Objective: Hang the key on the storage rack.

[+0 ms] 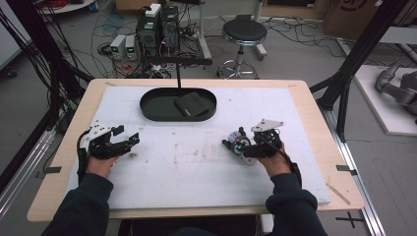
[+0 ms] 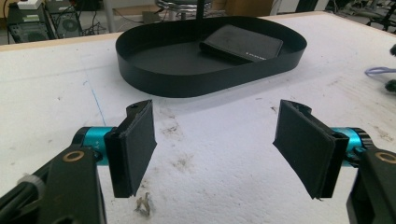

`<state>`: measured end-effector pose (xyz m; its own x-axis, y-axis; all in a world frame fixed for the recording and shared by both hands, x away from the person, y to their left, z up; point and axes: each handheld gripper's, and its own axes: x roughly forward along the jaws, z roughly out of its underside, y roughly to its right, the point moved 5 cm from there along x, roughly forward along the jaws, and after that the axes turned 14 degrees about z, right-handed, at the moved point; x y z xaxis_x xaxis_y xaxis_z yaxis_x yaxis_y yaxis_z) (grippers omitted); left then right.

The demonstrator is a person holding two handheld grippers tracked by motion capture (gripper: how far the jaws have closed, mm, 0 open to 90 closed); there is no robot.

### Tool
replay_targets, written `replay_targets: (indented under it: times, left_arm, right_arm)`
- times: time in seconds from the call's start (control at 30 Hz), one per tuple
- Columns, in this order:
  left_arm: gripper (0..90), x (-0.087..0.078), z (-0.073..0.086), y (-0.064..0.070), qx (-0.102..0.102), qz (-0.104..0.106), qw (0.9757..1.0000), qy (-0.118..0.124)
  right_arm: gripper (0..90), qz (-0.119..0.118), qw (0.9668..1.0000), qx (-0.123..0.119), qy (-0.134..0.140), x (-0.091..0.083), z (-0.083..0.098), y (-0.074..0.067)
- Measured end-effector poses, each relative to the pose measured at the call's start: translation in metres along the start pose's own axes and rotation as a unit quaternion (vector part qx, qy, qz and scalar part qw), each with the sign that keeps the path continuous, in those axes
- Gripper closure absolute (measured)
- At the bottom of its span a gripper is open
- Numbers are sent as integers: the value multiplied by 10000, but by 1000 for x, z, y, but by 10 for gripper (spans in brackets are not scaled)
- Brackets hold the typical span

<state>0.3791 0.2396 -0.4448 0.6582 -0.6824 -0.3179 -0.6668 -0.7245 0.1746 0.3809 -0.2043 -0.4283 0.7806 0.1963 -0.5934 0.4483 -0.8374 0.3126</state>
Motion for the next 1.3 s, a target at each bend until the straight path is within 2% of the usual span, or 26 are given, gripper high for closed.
replay_targets:
  times: [0.03,0.07,0.1,0.13,0.17,0.2,0.27,0.37,0.5,0.57,0.67,0.73,0.83,1.03,1.1,1.13,1.3]
  left_arm:
    - [287,0,0,1,6,1,10000,-3]
    - [287,0,0,1,18,7,10000,0]
    - [287,0,0,1,24,5,10000,-2]
    - [287,-1,-1,2,22,2,10000,9]
    - [287,-1,-1,2,17,4,10000,24]
    - [287,-1,-1,2,19,7,10000,21]
    - [287,-1,-1,1,9,3,10000,34]
    - [287,0,0,0,3,1,10000,23]
    - [287,-1,-1,0,8,-2,10000,17]
    - [287,-1,0,0,6,-14,10000,19]
    - [287,0,0,-1,4,-25,10000,20]
    - [287,0,-1,-1,5,-19,10000,31]
    - [287,-1,-1,-1,-4,-14,10000,42]
    - [287,-1,-1,0,-10,11,10000,82]
    - [287,0,-1,0,10,10,10000,77]
    - [287,0,-1,0,24,17,10000,70]
    - [287,0,-1,1,49,22,10000,63]
  right_arm:
    - [208,84,9999,-51,-61,1,3,-6]
    - [208,251,9990,-320,-185,6,9,-17]
    - [208,251,9990,-320,-185,6,9,-17]
    - [208,305,9979,-513,-271,10,11,-21]
    - [208,292,9973,-572,-367,13,13,-25]
    - [209,416,9952,-755,-470,17,16,-27]
    - [211,476,9945,-772,-526,18,17,-26]
    - [295,388,9938,-790,-681,24,23,-27]
    - [349,135,9963,-613,-593,24,19,-18]
    - [350,-234,9986,-271,-382,20,13,-12]
    - [350,-591,9982,-23,-137,15,1,-4]
    - [349,-736,9972,107,-22,12,-9,1]
    - [349,-795,9966,87,206,6,-30,10]
    - [350,-772,9958,73,491,0,-69,25]
    - [350,-801,9950,33,591,1,-88,30]
    - [350,-801,9950,33,591,1,-88,30]
    - [350,-799,9946,-44,660,10,-118,32]
